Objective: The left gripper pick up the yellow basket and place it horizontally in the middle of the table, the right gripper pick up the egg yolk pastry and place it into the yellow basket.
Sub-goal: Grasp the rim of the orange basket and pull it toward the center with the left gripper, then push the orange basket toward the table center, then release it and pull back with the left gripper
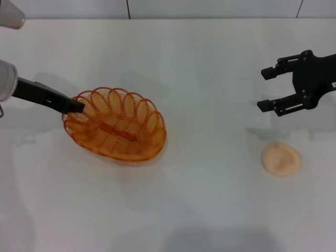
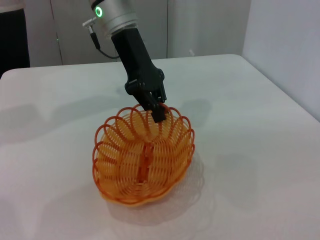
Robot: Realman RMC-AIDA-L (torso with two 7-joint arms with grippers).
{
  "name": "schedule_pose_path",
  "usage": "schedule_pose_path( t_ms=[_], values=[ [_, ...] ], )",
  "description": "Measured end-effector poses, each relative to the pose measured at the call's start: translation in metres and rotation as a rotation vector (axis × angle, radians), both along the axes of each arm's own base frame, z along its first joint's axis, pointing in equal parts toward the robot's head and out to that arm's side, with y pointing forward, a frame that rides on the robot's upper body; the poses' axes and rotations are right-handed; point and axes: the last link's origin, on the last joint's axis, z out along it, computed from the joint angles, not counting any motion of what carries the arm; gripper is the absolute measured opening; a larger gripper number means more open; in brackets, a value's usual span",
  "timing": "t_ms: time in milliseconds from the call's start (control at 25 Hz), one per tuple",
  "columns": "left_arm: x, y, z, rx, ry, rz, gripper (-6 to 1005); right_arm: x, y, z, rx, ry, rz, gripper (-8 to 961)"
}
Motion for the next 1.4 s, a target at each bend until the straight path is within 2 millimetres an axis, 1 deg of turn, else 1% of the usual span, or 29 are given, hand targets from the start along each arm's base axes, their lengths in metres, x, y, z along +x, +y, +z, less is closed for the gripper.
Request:
schedule_pose_path(
  t_ms=[120,400,640,760,960,1040,1200,1400],
  values=[
    [0.005,-0.003,-0.002,0.012,-0.031,0.027,115,0.0,0.0,0.002,0.008,-0.004,0.007,776],
    [0.032,-0.01,-0.008,0.014,-0.109,0.111,93,-0.001,-0.001,0.001,0.019,-0.008,0.031,776],
    [0.048,-0.009,-0.012,0.044,-0.265,0.221,76,0.0,0.001,0.001,0.032,-0.014,0.045,777],
    [0.052,-0.01,-0.019,0.047,-0.289,0.27,76,0.003,0.0,0.001,0.042,-0.02,0.058,777],
    [0.056,-0.011,-0.039,0.041,-0.251,0.355,76,0.005,-0.001,0.001,0.046,-0.023,0.063,777],
    [0.059,-0.012,-0.046,0.042,-0.27,0.382,76,0.005,-0.001,0.002,0.047,-0.025,0.064,777],
    [0.063,-0.014,-0.053,0.052,-0.32,0.416,77,0.007,-0.001,0.004,0.049,-0.029,0.061,777],
    [0.065,-0.017,-0.063,0.053,-0.309,0.426,77,0.008,-0.003,0.007,0.056,-0.034,0.065,777]
  ],
)
